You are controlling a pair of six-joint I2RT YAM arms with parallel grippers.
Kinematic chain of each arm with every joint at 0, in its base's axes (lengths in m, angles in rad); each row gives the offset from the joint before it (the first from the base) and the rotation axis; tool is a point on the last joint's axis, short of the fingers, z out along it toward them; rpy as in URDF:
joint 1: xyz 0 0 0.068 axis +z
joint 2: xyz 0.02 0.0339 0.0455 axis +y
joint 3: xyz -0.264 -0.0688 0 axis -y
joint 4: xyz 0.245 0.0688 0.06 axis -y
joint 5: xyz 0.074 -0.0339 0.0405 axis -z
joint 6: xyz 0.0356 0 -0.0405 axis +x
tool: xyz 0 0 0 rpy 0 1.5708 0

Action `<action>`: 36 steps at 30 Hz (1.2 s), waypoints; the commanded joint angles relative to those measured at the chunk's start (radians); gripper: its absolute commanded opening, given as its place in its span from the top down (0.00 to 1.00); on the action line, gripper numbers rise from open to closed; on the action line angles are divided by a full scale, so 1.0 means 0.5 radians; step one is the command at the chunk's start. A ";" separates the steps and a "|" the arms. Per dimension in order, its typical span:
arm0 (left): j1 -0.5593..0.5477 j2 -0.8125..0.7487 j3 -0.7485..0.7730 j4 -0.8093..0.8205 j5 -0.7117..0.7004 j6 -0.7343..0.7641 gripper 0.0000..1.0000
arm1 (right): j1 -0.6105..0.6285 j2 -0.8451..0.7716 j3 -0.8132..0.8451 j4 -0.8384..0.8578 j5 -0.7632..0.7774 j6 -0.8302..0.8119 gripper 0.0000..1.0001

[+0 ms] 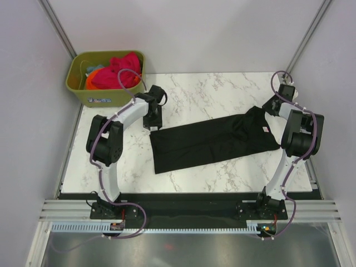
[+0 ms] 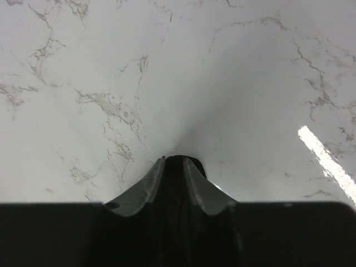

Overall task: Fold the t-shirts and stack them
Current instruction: Fold the tshirt

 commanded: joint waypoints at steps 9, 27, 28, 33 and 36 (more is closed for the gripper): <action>-0.064 -0.727 -0.469 0.064 0.498 0.063 0.48 | 0.007 -0.337 0.207 -0.580 0.093 -0.063 0.59; -0.104 -0.571 -0.856 0.390 0.519 -0.128 0.48 | 0.514 -0.522 -0.094 -0.792 0.022 -0.496 0.48; -0.104 -0.549 -0.841 0.390 0.504 -0.131 0.50 | 0.523 -0.497 -0.100 -0.786 0.025 -0.511 0.48; -0.104 -0.546 -0.813 0.381 0.403 -0.122 0.84 | 0.612 -0.378 -0.075 -0.749 0.252 -0.618 0.47; -0.104 -0.524 -0.816 0.356 0.366 -0.128 0.98 | 0.633 -0.362 -0.087 -0.743 0.359 -0.628 0.48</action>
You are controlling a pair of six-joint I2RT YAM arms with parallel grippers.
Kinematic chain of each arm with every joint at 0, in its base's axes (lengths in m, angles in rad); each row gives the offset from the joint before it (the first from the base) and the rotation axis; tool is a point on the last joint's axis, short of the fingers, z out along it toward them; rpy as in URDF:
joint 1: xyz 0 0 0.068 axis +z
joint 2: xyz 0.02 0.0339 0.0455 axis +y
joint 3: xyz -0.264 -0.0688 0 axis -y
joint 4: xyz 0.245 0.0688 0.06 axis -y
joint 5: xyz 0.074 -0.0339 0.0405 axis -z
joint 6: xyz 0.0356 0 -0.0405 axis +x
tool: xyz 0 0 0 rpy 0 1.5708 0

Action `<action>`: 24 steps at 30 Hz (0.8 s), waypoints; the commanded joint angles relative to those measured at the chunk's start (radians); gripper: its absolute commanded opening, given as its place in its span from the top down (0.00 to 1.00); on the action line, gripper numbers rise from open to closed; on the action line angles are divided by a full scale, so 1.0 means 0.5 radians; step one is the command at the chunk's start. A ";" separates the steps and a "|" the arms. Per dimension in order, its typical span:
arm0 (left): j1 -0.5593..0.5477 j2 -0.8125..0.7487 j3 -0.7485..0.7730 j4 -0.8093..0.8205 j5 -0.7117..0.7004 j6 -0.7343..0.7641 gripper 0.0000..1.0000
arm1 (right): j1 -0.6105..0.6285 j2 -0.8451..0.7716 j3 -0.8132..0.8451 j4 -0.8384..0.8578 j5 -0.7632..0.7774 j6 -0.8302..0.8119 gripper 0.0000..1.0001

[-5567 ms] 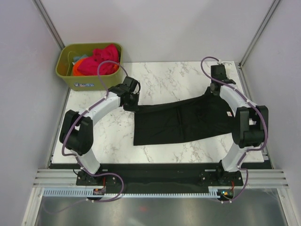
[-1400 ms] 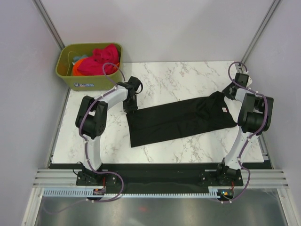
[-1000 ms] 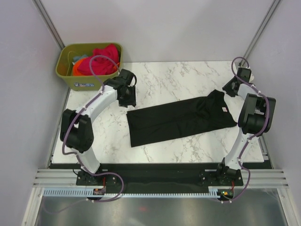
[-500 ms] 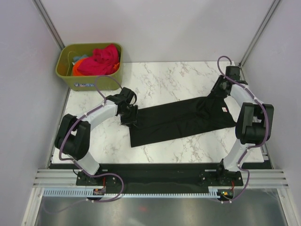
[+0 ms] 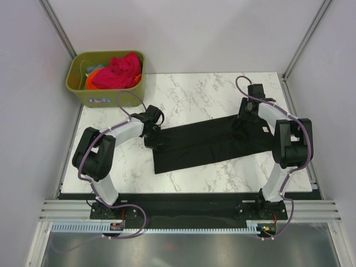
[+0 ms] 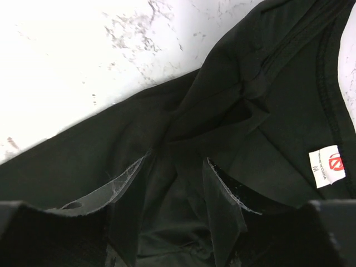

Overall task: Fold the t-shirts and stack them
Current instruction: Fold the tshirt

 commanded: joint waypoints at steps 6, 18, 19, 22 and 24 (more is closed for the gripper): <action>-0.012 0.030 0.028 0.010 -0.155 -0.052 0.98 | 0.036 0.030 -0.058 0.067 0.227 -0.056 0.55; -0.012 0.036 0.062 -0.033 -0.213 -0.055 0.81 | 0.039 -0.191 -0.138 0.030 0.399 0.014 0.67; -0.012 0.033 0.059 -0.033 -0.210 -0.055 0.81 | 0.036 -0.203 -0.153 0.030 0.414 0.014 0.66; -0.015 0.027 0.068 -0.039 -0.213 -0.055 0.79 | 0.036 -0.218 -0.181 0.027 0.439 0.024 0.65; -0.015 0.017 0.071 -0.042 -0.219 -0.052 0.79 | 0.036 -0.215 -0.190 0.027 0.442 0.021 0.70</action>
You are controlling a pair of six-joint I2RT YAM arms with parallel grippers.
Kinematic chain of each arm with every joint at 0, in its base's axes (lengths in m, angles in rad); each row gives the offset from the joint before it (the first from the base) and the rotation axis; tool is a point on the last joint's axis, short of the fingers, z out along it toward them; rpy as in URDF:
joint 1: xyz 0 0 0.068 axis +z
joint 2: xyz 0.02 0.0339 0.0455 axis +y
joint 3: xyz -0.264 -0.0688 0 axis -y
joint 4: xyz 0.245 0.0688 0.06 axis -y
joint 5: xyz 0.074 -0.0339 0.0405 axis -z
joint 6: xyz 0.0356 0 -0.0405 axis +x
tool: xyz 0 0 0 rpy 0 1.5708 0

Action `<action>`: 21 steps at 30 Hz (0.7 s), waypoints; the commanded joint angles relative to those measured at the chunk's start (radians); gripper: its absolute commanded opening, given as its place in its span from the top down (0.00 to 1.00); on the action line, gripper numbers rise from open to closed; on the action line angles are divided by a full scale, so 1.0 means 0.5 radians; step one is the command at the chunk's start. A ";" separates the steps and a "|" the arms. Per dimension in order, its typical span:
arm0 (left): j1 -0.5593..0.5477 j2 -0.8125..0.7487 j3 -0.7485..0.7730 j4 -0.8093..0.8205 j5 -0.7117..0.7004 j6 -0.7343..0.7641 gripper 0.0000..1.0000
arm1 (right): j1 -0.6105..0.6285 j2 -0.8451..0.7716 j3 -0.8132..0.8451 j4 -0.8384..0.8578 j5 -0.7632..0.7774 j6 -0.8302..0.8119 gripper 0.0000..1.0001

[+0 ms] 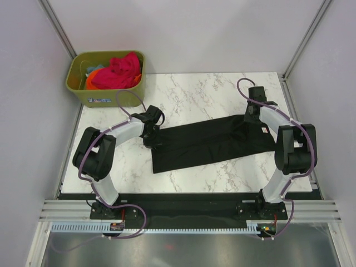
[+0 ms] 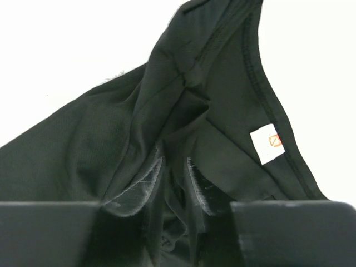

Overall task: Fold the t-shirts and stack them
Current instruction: Fold the tshirt

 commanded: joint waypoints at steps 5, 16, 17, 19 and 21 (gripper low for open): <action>-0.007 -0.002 0.055 -0.039 -0.083 -0.049 0.76 | -0.001 -0.072 -0.046 0.008 0.109 0.027 0.92; -0.007 -0.100 0.119 -0.076 -0.093 -0.042 0.54 | -0.035 -0.237 -0.165 -0.145 0.228 0.180 1.00; -0.007 -0.113 0.132 -0.085 -0.105 -0.036 0.53 | -0.041 -0.256 -0.178 -0.169 0.256 0.186 1.00; -0.007 -0.134 0.190 -0.122 -0.123 -0.015 0.49 | -0.066 -0.302 -0.217 -0.182 0.268 0.208 1.00; -0.007 -0.171 0.245 -0.143 -0.133 -0.006 0.47 | -0.090 -0.323 -0.242 -0.188 0.268 0.220 1.00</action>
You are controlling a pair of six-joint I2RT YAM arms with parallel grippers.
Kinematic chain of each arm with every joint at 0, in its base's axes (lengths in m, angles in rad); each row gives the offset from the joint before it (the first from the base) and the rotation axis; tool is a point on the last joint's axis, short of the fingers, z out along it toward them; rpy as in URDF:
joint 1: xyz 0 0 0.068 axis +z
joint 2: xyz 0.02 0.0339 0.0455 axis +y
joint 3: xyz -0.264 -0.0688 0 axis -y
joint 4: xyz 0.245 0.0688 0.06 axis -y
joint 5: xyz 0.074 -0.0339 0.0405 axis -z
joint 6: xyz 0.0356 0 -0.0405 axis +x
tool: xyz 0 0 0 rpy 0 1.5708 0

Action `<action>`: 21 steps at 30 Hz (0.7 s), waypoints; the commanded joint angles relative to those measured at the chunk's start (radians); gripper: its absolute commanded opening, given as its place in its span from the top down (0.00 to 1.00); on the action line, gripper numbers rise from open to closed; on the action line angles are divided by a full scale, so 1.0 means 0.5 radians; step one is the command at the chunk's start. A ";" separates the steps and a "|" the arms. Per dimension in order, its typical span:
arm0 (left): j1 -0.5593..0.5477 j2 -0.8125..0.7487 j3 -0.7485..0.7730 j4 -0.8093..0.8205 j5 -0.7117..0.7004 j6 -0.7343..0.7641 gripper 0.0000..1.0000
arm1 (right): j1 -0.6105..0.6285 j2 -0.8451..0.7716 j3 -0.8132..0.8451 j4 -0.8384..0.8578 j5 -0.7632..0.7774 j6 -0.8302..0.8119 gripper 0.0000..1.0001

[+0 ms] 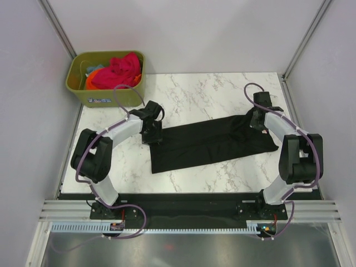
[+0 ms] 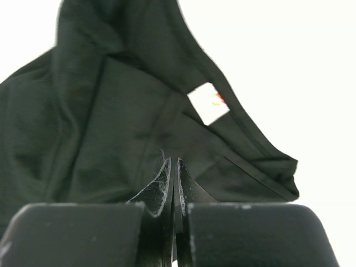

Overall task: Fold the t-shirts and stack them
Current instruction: Fold the tshirt

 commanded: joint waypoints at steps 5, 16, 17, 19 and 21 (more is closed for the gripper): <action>-0.008 -0.220 0.228 -0.079 -0.006 0.028 0.41 | -0.143 -0.087 -0.114 -0.062 0.072 0.102 1.00; 0.001 -0.444 0.271 -0.116 0.341 0.129 0.41 | -0.097 -0.222 -0.104 -0.090 -0.217 -0.011 0.75; 0.001 -0.454 0.271 -0.113 0.371 0.129 0.41 | -0.100 -0.219 -0.111 -0.111 -0.287 0.029 0.74; -0.002 -0.460 0.274 -0.104 0.457 0.114 0.42 | -0.100 -0.219 -0.171 -0.108 -0.324 0.187 0.66; 0.001 -0.463 0.271 -0.104 0.494 0.114 0.42 | -0.100 -0.252 -0.236 -0.044 -0.352 0.298 0.63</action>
